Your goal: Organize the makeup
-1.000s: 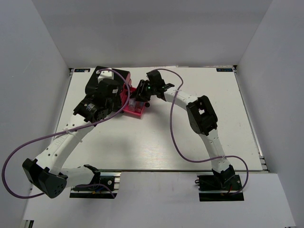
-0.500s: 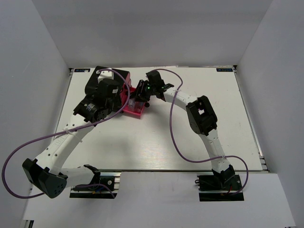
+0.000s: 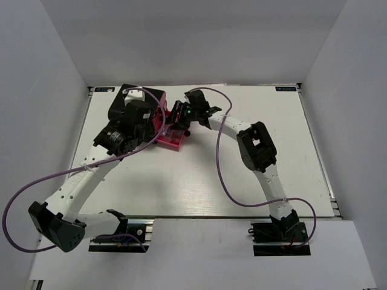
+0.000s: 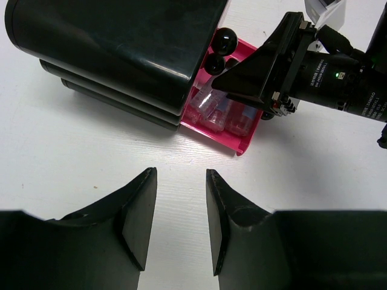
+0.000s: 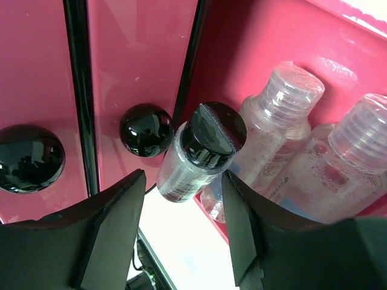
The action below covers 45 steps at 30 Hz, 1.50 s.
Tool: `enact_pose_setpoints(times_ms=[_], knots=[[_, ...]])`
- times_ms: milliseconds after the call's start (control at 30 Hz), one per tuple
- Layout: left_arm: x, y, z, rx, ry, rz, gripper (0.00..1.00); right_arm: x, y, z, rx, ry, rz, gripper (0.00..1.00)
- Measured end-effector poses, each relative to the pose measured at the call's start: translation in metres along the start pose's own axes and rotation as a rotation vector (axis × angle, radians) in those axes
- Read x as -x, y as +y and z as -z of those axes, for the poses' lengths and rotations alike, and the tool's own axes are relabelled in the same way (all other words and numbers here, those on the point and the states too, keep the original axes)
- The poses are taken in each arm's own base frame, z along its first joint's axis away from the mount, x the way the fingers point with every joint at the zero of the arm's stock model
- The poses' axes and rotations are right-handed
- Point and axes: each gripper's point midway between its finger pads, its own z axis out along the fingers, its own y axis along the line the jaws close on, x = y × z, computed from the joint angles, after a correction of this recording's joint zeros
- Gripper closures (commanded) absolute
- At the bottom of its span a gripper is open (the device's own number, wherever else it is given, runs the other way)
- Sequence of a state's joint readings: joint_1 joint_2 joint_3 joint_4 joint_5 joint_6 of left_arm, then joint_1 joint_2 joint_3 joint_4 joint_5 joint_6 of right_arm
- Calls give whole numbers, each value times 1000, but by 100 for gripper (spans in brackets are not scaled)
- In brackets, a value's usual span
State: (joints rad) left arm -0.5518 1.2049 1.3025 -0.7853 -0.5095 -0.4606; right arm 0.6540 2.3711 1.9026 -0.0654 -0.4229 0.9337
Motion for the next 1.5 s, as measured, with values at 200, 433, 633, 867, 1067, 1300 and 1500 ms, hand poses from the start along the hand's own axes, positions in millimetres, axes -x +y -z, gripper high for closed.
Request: enact_pose_setpoints(times_ms=[200, 433, 633, 867, 1067, 1300, 1500], knots=[[0, 0, 0, 0, 0, 0, 51, 1, -5, 4, 5, 4, -3, 47], [2, -1, 0, -4, -7, 4, 52, 11, -6, 25, 22, 1, 28, 62], [4, -3, -1, -9, -15, 10, 51, 27, 3, 47, 64, -18, 141, 83], [6, -4, -1, -13, -23, 17, 52, 25, -22, 56, 8, 24, 480, 79], [8, -6, -3, -19, -33, 31, 52, 19, -56, 74, -96, 74, 658, 64], [10, -10, -4, -32, -43, 54, 50, 24, -84, 100, -150, 98, 742, 40], [8, -14, -6, -43, -38, 75, 41, 21, -91, 98, -118, 142, 786, 33]])
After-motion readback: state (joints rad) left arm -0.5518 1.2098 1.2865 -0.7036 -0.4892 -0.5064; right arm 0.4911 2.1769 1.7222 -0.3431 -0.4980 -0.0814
